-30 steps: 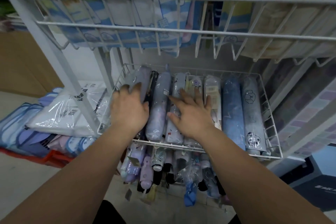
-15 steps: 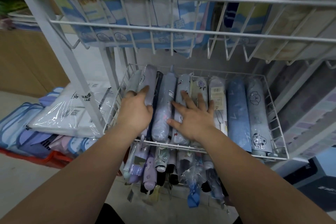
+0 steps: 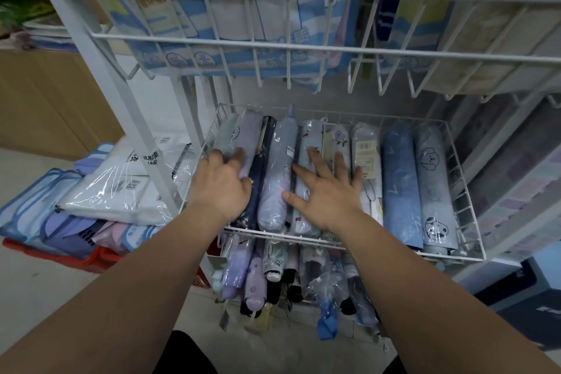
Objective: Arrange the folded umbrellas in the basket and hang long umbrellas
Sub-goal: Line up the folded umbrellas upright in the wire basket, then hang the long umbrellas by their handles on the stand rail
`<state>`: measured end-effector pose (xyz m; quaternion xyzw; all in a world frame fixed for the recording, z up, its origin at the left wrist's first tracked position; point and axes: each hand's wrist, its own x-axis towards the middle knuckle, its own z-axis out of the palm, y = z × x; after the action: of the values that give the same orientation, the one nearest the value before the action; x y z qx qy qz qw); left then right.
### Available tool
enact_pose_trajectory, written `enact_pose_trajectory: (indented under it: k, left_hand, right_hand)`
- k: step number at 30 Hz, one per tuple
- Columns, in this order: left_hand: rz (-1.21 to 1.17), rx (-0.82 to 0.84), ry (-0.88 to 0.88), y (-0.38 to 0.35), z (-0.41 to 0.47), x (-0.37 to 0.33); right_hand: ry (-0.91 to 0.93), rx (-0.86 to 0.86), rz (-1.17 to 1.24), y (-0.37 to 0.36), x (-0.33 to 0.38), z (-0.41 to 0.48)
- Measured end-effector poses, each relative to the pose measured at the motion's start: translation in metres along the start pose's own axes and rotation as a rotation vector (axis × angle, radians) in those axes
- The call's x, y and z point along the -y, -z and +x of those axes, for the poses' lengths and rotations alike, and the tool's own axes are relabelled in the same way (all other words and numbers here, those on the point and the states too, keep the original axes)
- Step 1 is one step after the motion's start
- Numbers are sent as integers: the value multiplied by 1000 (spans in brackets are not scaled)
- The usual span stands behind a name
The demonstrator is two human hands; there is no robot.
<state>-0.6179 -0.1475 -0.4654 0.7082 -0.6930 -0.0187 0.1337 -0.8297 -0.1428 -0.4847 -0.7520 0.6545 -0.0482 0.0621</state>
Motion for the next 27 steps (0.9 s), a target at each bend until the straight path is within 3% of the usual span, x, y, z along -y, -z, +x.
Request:
enact_pose_trajectory:
  k: [8, 12, 21, 27]
  left_hand:
    - [18, -92, -60, 0, -14, -13]
    - [-95, -185, -238, -2, -25, -38]
    - [-288, 3, -522, -13, -32, -124]
    - [-451, 49, -874, -40, -67, -188]
  right_hand:
    - [34, -47, 79, 2, -15, -6]
    - [-14, -119, 68, 7, -36, -19]
    - [-114, -350, 202, 26, -95, -100]
    - [-329, -503, 154, 26, -119, -198]
